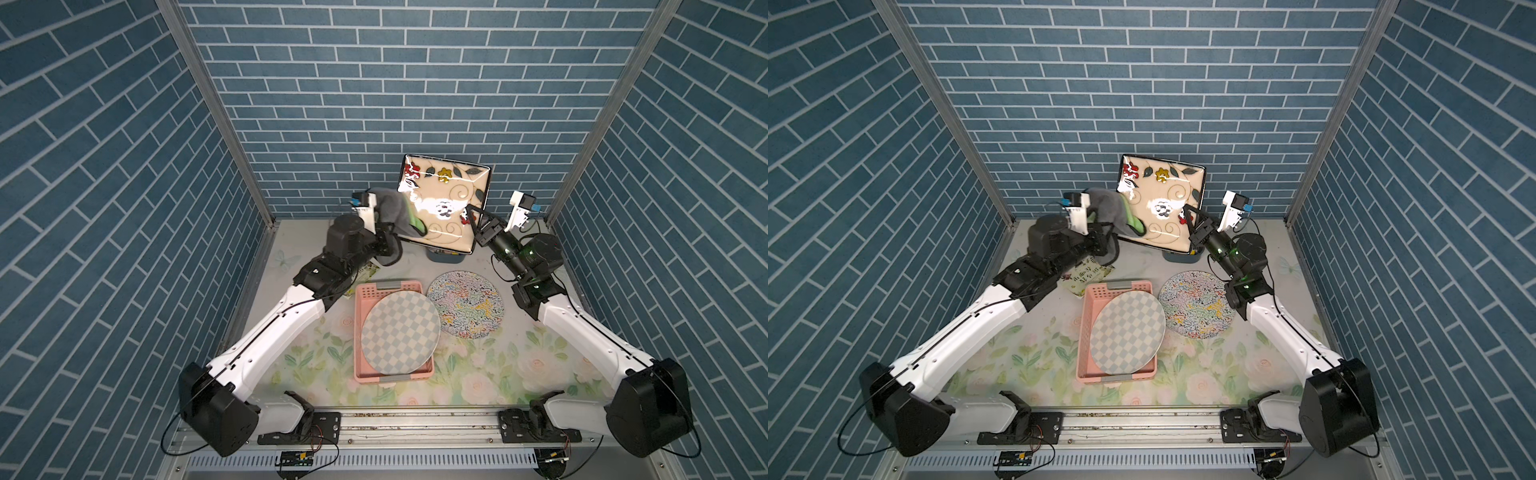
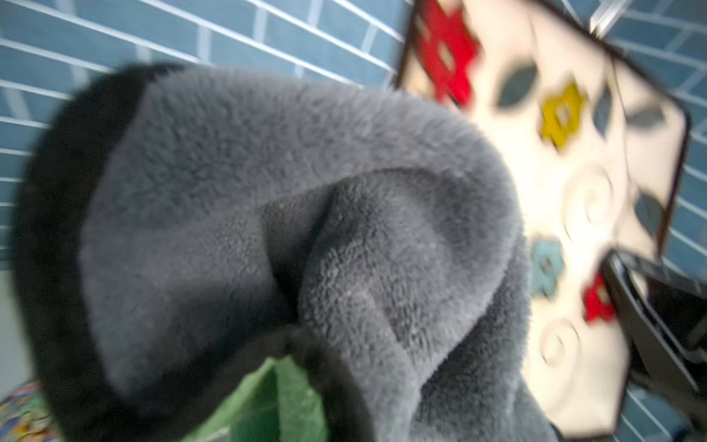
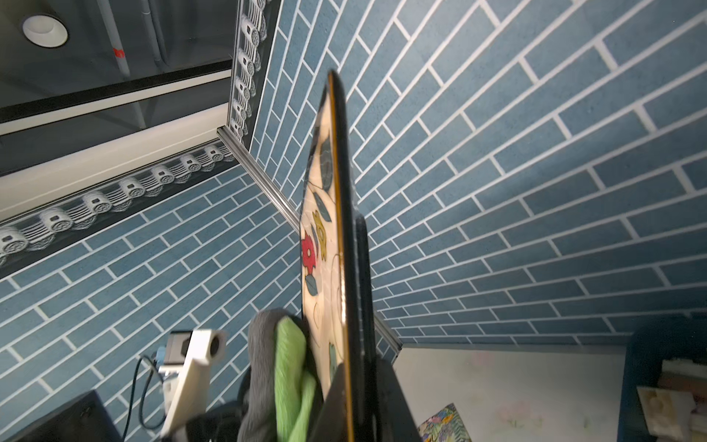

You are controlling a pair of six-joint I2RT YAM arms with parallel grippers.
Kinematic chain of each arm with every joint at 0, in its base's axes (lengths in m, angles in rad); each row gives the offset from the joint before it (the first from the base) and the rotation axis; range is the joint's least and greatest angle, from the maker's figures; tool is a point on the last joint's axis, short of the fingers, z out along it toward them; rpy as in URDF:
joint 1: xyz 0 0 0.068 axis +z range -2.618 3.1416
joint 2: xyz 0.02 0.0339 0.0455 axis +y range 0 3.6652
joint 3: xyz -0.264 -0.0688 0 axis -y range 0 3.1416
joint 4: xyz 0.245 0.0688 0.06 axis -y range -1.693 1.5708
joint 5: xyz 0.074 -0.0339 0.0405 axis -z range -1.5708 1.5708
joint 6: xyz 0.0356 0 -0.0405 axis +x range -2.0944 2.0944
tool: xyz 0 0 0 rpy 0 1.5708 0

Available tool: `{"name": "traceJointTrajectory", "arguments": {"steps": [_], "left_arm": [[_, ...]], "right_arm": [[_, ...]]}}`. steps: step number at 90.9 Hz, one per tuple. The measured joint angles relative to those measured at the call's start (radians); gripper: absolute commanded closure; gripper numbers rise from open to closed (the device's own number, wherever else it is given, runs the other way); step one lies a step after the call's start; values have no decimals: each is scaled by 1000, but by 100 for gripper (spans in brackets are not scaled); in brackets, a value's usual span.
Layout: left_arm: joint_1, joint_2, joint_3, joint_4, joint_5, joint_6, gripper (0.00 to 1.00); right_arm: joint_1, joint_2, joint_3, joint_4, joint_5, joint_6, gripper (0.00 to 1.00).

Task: Wipe the wet plate dry
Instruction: Wipe the plate with towel.

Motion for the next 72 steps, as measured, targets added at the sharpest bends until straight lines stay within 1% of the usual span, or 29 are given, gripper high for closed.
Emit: {"name": "traceJointTrajectory", "arguments": {"steps": [3,8,13,17,21,26,27,37,46,54,63,72], "left_arm": [[44,-16,-11,13,18,-23,100],[121,-34,-37,51,90,-72,100],[185,-37,-72,124,199,-149,100],[217,-33,-101,193,288,-213,100],[236,-24,-134,294,377,-304,100],[246,-11,-169,420,462,-406,100],[246,-6,-177,460,483,-449,100],[235,44,-200,774,597,-716,100],[200,105,-167,1069,635,-941,100],[151,152,-108,1263,632,-1083,100],[66,175,-66,1410,602,-1181,100],[-7,202,-64,1500,533,-1236,100]], "right_arm": [[0,-18,-29,10,-27,42,100],[-1,-44,-62,31,-65,89,100],[-5,-63,-78,57,-108,134,100],[-16,-73,-80,91,-139,170,100],[-33,-76,-76,140,-161,206,100],[-50,-74,-55,179,-187,240,100],[-53,-72,-46,187,-195,246,100],[-55,-43,36,248,-232,281,100],[-11,-18,84,297,-267,293,100],[34,1,87,334,-301,295,100],[84,44,92,357,-340,300,100],[106,91,139,423,-366,325,100]]}}
